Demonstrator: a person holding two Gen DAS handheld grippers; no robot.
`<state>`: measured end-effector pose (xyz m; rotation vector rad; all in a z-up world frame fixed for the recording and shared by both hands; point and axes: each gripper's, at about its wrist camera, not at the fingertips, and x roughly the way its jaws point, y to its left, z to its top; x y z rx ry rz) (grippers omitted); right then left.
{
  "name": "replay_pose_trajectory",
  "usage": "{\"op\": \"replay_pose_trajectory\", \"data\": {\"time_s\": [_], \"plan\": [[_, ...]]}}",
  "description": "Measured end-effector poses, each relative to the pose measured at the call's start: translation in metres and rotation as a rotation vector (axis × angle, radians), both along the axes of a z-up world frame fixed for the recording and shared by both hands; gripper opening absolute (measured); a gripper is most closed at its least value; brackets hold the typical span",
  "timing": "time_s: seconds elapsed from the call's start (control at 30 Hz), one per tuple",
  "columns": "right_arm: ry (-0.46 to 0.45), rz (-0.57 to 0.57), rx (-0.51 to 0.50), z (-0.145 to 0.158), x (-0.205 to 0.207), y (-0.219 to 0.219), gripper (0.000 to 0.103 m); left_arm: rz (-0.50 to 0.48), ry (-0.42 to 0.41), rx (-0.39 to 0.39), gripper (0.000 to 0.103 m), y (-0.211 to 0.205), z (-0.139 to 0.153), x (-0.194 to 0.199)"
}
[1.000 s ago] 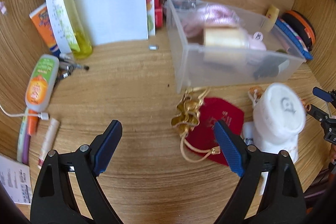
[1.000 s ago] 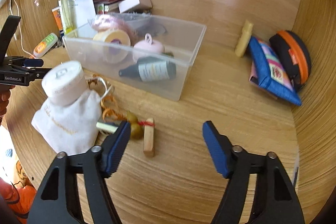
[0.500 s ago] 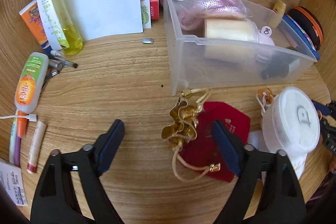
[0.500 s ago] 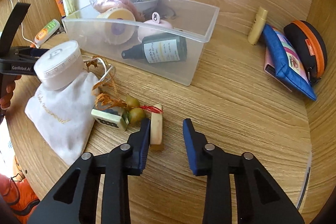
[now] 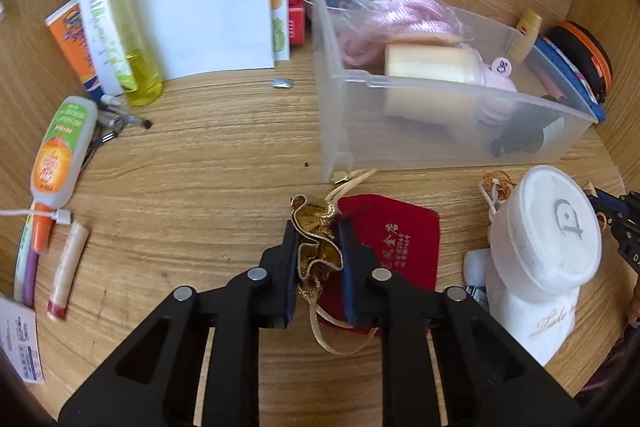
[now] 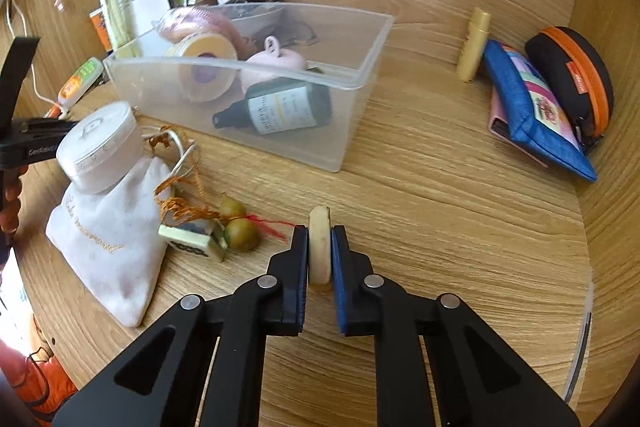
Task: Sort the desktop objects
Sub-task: 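Grasp the gold ornament with red pouch with the left tool while the right tool grasps a small wooden block, then lift both held items and carry them over the clear box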
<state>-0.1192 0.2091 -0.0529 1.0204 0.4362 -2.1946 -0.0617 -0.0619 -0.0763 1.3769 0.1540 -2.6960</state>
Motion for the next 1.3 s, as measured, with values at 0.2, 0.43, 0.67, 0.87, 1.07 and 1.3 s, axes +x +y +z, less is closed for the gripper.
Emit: {"op": "replay_pose_trajectory", "data": {"time_s": [0.2, 0.43, 0.67, 0.87, 1.07, 1.3], "plan": [[0.008, -0.020, -0.026, 0.008, -0.002, 0.005, 0.010, 0.046, 0.063, 0.001, 0.016, -0.009, 0.021, 0.025], [0.045, -0.032, -0.059, 0.026, 0.000, 0.004, 0.010, 0.064, 0.182, -0.012, 0.016, -0.021, 0.060, 0.038], [0.084, -0.038, -0.118, 0.049, -0.005, 0.005, 0.010, 0.041, 0.278, -0.015, 0.016, -0.016, 0.094, 0.025], [0.118, -0.018, -0.149, 0.066, -0.012, -0.006, 0.010, -0.003, 0.336, -0.008, 0.016, -0.003, 0.116, 0.006], [0.143, 0.008, -0.173, 0.078, -0.023, -0.025, 0.010, -0.044, 0.351, -0.021, 0.016, 0.019, 0.126, -0.024], [0.131, 0.024, -0.150, 0.075, -0.045, -0.051, 0.010, -0.077, 0.321, -0.021, 0.016, 0.036, 0.125, -0.066]]}}
